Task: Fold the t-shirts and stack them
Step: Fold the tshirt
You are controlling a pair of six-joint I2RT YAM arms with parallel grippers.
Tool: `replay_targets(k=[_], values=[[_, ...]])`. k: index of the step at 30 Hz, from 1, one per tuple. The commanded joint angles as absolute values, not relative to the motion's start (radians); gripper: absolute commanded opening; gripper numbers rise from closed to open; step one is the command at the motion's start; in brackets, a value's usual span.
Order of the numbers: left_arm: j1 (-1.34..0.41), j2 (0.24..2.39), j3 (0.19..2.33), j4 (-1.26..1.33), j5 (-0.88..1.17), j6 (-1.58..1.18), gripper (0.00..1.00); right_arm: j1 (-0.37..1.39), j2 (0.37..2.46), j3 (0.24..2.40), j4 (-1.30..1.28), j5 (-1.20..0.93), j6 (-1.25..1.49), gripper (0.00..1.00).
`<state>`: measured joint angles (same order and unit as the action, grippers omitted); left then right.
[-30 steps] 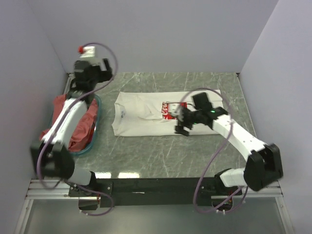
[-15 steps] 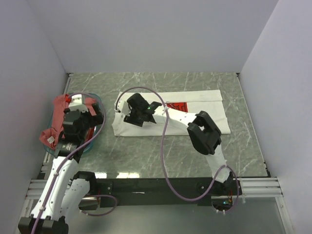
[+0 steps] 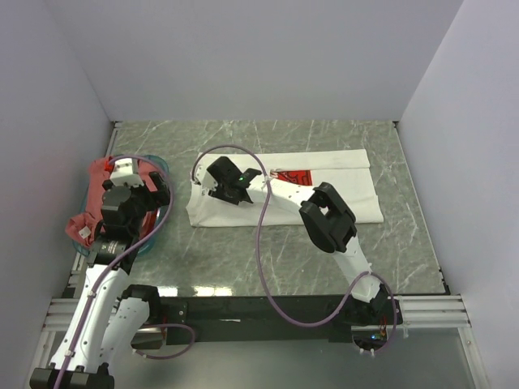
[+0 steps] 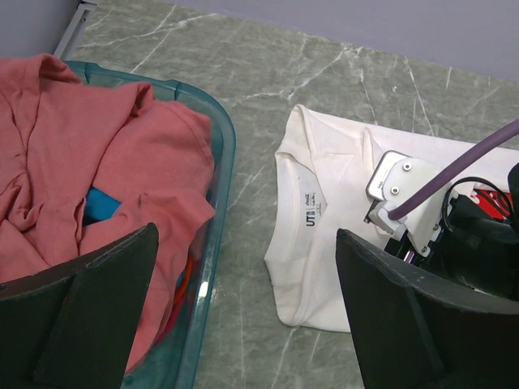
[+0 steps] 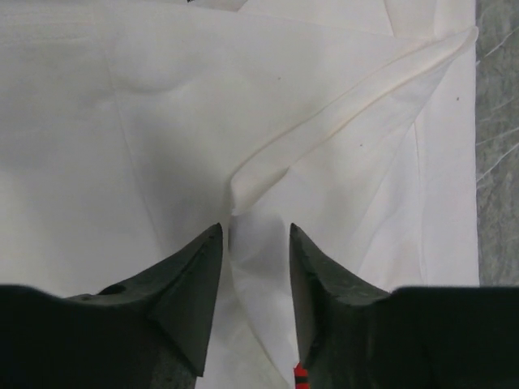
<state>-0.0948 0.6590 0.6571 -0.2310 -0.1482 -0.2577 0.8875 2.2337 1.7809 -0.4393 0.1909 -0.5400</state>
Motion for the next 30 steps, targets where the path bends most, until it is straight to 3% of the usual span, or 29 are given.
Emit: replay_targets(k=[1,4,11,18,20,23,24,26,30], values=[[-0.097,0.646,0.684,-0.207,-0.149,-0.261,0.95,0.888,2.250,1.819,-0.453,0.202,-0.526,0.44],[-0.097,0.649,0.684,-0.206,-0.146,-0.261,0.95,0.884,2.247,1.815,-0.448,0.215,-0.526,0.27],[-0.097,0.655,0.684,-0.209,-0.149,-0.259,0.95,0.809,2.204,1.862,-0.423,0.264,-0.494,0.00],[-0.097,0.657,0.683,-0.207,-0.147,-0.258,0.95,0.646,2.158,1.845,-0.405,0.284,-0.457,0.01],[-0.097,0.658,0.684,-0.206,-0.146,-0.258,0.95,0.597,2.157,1.836,-0.413,0.285,-0.449,0.08],[-0.097,0.663,0.684,-0.207,-0.146,-0.258,0.95,0.546,2.137,1.804,-0.413,0.288,-0.430,0.33],[-0.097,0.664,0.684,-0.207,-0.144,-0.258,0.95,0.539,2.120,1.799,-0.417,0.276,-0.417,0.58],[-0.097,0.664,0.684,-0.207,-0.144,-0.258,0.95,0.520,2.088,1.761,-0.429,0.181,-0.413,0.84],[-0.097,0.670,0.684,-0.207,-0.146,-0.258,0.95,0.506,1.996,1.694,-0.439,0.055,-0.385,0.88]])
